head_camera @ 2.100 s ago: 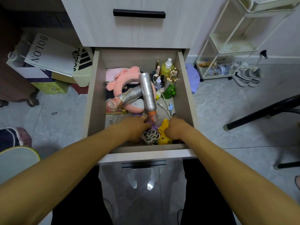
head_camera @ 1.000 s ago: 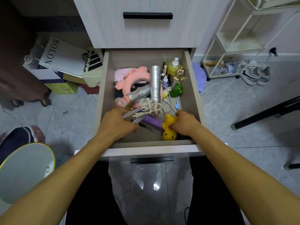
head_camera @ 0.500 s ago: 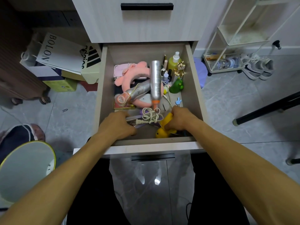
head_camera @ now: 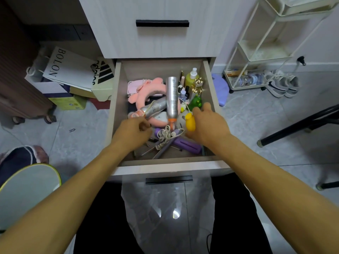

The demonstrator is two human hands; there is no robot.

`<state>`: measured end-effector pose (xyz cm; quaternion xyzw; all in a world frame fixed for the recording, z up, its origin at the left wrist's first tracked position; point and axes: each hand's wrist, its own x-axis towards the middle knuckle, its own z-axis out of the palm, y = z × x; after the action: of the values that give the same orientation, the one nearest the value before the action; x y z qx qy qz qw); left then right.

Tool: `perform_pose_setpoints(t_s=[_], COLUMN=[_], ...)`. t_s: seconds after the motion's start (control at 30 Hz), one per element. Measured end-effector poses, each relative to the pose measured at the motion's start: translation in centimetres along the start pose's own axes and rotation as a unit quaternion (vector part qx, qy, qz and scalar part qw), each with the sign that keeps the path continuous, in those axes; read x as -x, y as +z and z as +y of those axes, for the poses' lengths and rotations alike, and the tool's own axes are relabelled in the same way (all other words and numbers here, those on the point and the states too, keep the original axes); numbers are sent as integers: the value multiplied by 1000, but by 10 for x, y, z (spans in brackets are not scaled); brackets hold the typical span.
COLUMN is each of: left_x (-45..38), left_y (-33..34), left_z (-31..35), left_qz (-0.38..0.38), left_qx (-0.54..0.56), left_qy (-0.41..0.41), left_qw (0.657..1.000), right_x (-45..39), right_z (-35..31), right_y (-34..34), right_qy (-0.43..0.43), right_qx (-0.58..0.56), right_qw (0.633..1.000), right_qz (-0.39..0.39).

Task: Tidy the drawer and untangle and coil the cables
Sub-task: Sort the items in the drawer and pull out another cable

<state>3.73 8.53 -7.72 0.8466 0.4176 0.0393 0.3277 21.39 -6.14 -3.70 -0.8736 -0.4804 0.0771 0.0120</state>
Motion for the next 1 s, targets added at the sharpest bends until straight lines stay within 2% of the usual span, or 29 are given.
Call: perform_pose_setpoints(t_s=[0.13, 0.27, 0.43, 0.6, 0.7, 0.8, 0.87, 0.93, 1.0], left_x=[-22, -61, -114, -172, -194, -203, -197, -184, -165], left_y=[-12, -14, 0, 5, 6, 4, 6, 9, 14], left_z=[14, 26, 24, 19, 17, 20, 27, 36, 42], left_qz=[87, 88, 65, -32, -73, -58, -77, -104, -100], left_qx=[36, 16, -55, -114, -210, -243, -263, -254, -211], left_qy=[41, 48, 39, -6, 34, 66, 73, 85, 122], left_qw=[995, 995, 996, 993, 974, 966, 959, 958, 965], right_x=[-9, -31, -56, -78, -87, -89, -89, -89, -88], right_z=[3, 5, 8, 17, 28, 32, 30, 28, 30], right_y=[-2, 0, 12, 16, 18, 21, 23, 25, 23], right_qy=[18, 65, 73, 77, 80, 67, 65, 73, 86], right_qx=[-155, -308, -355, -375, -370, -358, -372, -394, -399], right_qw=[986, 946, 928, 913, 914, 919, 912, 900, 897], right_qz=[62, 75, 88, 140, 145, 154, 160, 169, 171])
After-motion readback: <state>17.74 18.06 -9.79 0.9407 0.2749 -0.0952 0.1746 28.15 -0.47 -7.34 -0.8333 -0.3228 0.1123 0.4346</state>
